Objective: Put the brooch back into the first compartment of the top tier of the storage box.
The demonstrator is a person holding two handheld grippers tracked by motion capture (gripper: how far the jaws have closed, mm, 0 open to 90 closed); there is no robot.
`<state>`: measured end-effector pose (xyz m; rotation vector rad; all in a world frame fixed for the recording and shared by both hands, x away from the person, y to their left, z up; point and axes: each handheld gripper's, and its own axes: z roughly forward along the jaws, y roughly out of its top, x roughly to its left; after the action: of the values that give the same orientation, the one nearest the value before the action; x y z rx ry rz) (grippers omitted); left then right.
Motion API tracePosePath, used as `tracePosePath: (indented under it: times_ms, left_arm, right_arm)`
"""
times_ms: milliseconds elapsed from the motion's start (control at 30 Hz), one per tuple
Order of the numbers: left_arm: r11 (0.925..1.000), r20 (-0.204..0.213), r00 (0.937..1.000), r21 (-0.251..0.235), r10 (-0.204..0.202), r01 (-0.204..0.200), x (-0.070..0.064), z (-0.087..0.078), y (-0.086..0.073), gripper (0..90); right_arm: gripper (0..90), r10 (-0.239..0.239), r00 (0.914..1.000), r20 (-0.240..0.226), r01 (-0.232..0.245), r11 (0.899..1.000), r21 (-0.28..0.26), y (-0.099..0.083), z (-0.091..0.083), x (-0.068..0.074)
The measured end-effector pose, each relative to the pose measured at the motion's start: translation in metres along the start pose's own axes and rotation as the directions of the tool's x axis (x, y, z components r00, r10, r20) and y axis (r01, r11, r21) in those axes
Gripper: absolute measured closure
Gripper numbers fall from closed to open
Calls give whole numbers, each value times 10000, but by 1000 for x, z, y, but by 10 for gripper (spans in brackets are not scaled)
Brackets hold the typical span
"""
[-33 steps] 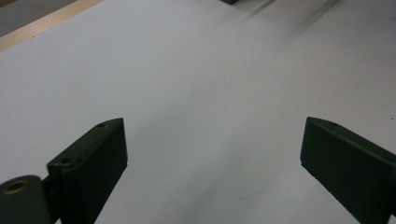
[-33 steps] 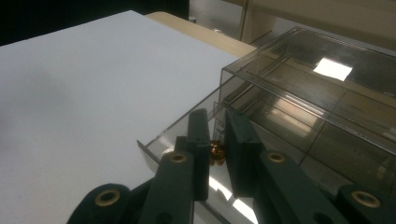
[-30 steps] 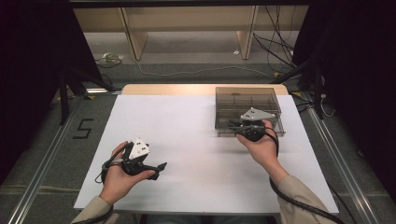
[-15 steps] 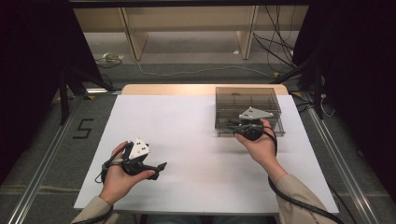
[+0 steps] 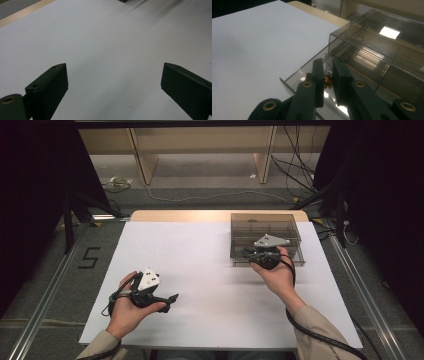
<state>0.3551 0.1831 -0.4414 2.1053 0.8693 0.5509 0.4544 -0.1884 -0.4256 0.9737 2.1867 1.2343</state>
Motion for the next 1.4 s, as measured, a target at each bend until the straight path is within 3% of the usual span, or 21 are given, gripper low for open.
tracePosePath:
  times_ms: [1400]
  left_arm:
    - [10000,18,10000,44,39,-39,0,0,0,73]
  right_arm:
    - [810,-56,9999,126,46,9973,729,0,9,-1]
